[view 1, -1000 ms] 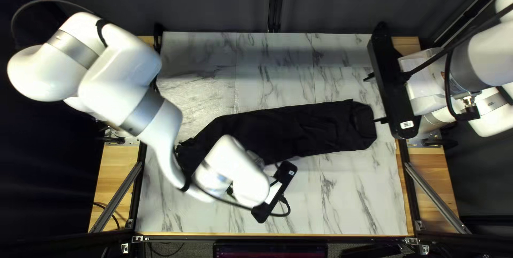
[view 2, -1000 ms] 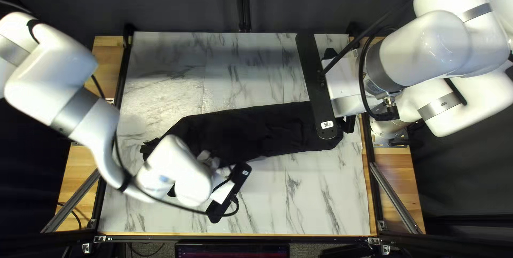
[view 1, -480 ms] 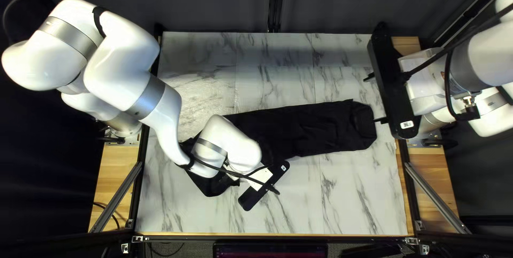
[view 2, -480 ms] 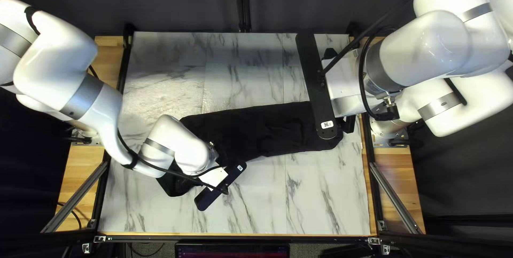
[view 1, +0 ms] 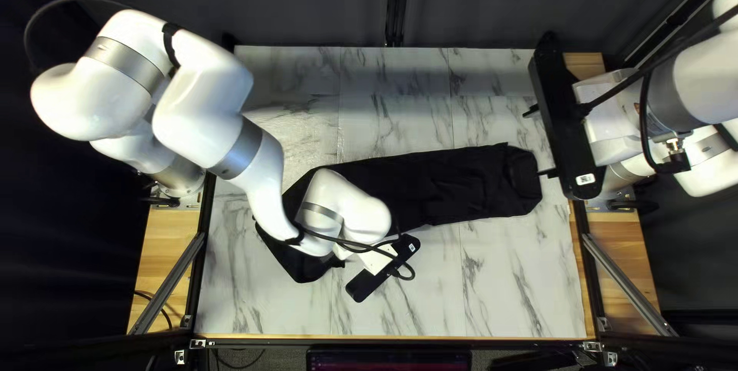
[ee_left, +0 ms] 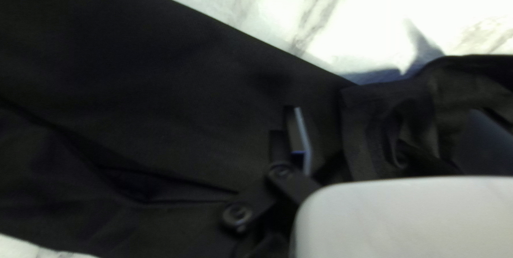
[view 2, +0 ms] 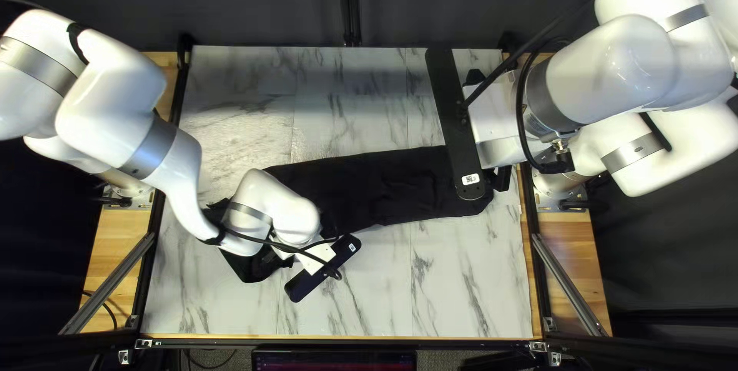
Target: Fold t-shirt
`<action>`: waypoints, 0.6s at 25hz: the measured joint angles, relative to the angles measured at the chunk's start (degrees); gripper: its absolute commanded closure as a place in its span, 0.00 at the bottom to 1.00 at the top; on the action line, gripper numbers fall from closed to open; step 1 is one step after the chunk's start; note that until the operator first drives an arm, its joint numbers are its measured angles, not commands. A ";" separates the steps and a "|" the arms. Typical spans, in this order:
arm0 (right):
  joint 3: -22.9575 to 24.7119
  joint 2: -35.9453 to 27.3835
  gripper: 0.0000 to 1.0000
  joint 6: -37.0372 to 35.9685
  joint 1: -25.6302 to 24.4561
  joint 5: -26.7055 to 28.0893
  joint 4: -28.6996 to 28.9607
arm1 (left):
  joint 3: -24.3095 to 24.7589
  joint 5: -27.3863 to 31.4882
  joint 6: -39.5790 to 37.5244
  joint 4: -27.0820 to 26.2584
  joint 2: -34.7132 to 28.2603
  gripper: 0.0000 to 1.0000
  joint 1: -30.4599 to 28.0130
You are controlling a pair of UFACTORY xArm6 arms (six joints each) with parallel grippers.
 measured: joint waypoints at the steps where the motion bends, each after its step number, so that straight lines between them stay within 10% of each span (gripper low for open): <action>1: 0.00 0.00 0.00 0.00 0.00 0.00 0.00 | -0.08 0.12 0.38 -0.22 0.22 1.00 0.13; 15: 0.00 0.00 0.00 0.00 0.00 0.00 0.00 | 2.21 6.37 -13.58 1.35 -6.29 1.00 -6.65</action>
